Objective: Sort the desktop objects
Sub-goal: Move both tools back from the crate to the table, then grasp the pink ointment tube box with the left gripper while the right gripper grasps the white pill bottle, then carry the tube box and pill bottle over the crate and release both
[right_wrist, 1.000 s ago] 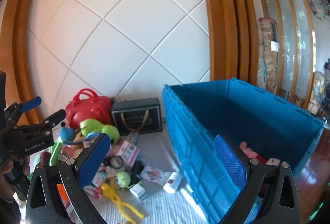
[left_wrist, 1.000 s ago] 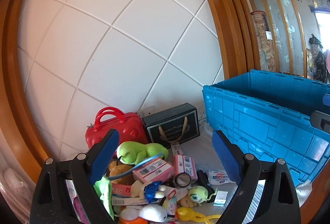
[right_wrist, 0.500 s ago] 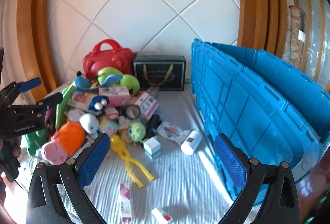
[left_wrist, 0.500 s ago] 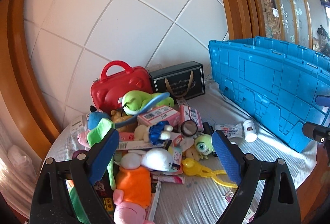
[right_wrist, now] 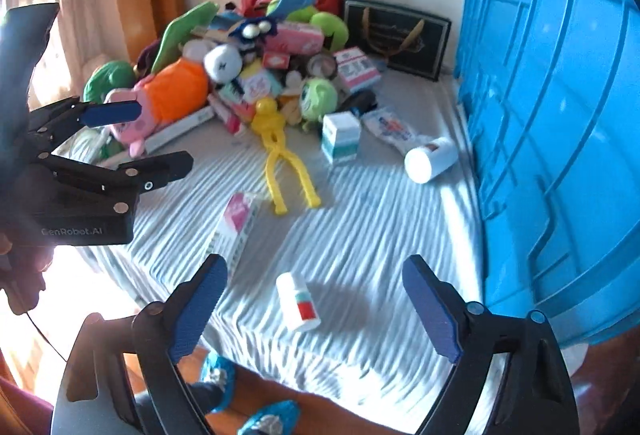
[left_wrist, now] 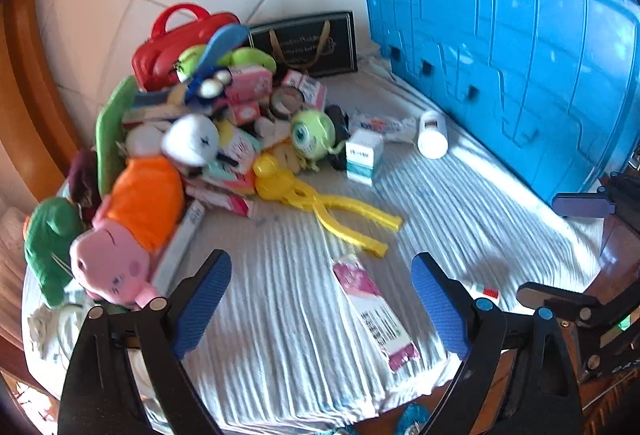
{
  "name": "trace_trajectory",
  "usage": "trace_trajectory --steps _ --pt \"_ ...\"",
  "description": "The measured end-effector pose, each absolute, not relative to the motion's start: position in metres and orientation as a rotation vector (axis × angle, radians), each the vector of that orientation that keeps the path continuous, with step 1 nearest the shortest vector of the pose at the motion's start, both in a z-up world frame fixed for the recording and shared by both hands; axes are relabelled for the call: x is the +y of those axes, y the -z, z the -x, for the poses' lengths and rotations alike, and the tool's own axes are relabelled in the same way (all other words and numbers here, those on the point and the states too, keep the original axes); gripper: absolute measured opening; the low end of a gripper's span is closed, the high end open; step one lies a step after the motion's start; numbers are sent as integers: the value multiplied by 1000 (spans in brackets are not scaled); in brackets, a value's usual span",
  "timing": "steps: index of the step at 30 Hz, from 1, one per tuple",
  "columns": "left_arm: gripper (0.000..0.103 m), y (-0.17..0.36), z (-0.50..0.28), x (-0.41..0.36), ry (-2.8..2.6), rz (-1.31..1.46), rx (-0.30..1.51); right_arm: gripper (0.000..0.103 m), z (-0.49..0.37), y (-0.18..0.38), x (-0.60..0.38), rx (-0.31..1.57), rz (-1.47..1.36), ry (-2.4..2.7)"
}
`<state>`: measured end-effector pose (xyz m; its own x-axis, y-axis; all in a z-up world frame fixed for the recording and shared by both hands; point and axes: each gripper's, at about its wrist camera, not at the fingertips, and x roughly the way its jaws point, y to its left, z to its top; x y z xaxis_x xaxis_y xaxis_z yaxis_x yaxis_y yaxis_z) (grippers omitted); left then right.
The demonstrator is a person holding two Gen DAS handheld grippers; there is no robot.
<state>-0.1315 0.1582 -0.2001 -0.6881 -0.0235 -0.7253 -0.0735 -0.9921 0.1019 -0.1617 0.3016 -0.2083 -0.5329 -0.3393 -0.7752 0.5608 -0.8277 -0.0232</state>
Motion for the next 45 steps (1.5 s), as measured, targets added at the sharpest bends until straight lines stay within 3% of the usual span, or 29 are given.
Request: trace_trajectory --steps 4,11,13,17,19,21,24,35,45 --pt "92 237 132 173 -2766 1355 147 60 167 253 307 329 -1214 2232" --pt "92 266 150 188 -2714 1435 116 54 177 283 303 336 -1252 2145" --pt "92 276 154 191 -2703 1473 119 46 180 288 300 348 -1255 2133" --pt "67 290 158 189 -2649 1529 41 34 187 294 299 337 -1262 2127" --pt "65 291 157 189 -2657 1516 40 30 189 294 297 339 -1254 2130" --pt "57 291 158 188 -2668 1497 34 27 189 294 297 354 -1247 2131" --pt "28 288 161 183 -2670 1468 9 27 187 295 293 396 -1234 2138" --pt "27 251 154 166 -2721 1316 43 27 189 271 301 385 -1223 2232" --pt "27 132 162 147 -2857 953 151 27 177 146 282 263 -897 2395"
